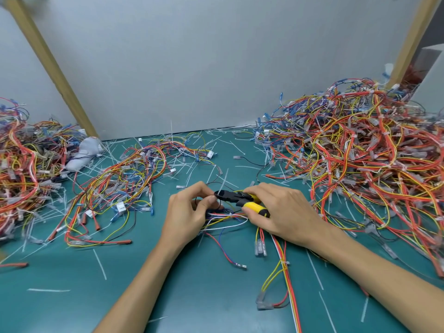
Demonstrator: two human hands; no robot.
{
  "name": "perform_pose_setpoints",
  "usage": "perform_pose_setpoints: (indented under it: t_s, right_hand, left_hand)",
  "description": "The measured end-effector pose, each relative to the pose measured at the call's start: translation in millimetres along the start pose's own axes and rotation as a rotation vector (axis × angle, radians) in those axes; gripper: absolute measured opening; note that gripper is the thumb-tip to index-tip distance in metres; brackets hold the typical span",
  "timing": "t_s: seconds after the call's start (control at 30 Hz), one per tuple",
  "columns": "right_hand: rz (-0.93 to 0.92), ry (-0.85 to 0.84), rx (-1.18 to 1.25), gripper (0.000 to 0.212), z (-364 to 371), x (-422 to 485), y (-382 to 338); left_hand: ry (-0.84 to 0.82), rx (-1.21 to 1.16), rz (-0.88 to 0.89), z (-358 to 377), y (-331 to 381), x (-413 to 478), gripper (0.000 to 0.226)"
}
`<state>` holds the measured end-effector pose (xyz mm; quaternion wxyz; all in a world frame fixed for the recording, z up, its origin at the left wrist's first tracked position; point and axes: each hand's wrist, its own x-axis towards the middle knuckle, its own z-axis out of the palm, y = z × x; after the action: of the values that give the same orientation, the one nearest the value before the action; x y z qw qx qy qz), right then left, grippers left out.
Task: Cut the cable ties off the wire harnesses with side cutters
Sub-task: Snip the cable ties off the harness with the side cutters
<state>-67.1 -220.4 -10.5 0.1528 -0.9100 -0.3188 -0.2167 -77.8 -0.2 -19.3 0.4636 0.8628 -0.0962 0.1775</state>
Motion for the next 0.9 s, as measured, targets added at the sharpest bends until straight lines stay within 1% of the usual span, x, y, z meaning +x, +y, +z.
perform_pose_setpoints:
  t_s: [0.23,0.47,0.57,0.73,0.9]
  right_hand:
    - [-0.019,-0.031,-0.043,0.049,2.7,1.9,1.4]
    - [0.003,-0.099,0.006,0.05,2.1,3.4,-0.7]
    - [0.025,-0.102,0.03,0.048,1.6,2.2,-0.3]
    - [0.033,-0.161,0.036,0.052,0.8,2.1,0.1]
    - [0.047,-0.167,0.052,0.044,0.9,4.5,-0.8]
  left_hand:
    - [0.001,-0.017,-0.009,-0.7,-0.2,0.3,0.024]
    - [0.004,-0.008,-0.007,-1.4,-0.1,-0.5,0.02]
    - [-0.001,-0.007,-0.005,-0.7,0.7,0.0,0.02]
    - [-0.012,0.001,-0.01,0.0,-0.2,-0.1,0.022]
    - [-0.019,-0.005,-0.012,0.4,0.2,0.2,0.022]
